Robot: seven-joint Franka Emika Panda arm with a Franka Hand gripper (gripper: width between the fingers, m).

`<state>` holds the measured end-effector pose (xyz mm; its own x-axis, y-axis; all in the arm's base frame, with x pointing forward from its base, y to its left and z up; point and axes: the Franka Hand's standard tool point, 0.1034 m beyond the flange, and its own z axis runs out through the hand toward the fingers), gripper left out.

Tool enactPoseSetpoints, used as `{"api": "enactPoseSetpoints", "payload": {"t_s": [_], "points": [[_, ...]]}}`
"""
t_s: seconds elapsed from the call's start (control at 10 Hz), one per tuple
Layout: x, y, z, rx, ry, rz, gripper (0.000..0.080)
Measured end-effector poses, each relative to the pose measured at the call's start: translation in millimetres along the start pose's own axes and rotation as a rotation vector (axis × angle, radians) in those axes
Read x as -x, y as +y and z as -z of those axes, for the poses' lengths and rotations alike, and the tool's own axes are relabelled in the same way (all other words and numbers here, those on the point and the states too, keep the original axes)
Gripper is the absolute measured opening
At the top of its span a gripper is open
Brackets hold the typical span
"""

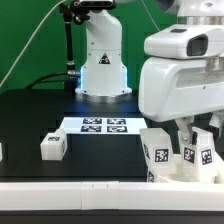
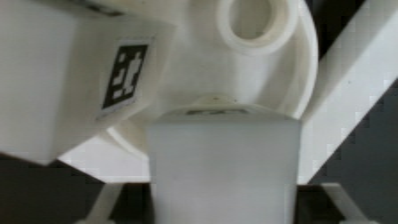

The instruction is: Assemble stool

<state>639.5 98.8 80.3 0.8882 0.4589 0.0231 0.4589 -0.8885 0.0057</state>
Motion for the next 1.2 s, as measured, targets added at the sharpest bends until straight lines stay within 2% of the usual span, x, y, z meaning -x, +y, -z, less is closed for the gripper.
{"api": "enactPoseSetpoints", "payload": {"t_s": [0.4,0.6,0.8,1.0,1.2], "points": [[0.0,-0.3,-0.1,-0.001,0.0,-0.236,0.0337],[-0.4,-1.6,-0.6,-0.018,0.023,-0.511,0.0337],[-3.0,-3.5,-0.6,-0.021,0.04,-0.778,0.0337],[-3.2,-2.4,-0.5,-0.06,0.036,-1.08,0.0337],[-3.6,-3.9,-0.5,-0.065,0.032,-1.22,0.0337]]}}
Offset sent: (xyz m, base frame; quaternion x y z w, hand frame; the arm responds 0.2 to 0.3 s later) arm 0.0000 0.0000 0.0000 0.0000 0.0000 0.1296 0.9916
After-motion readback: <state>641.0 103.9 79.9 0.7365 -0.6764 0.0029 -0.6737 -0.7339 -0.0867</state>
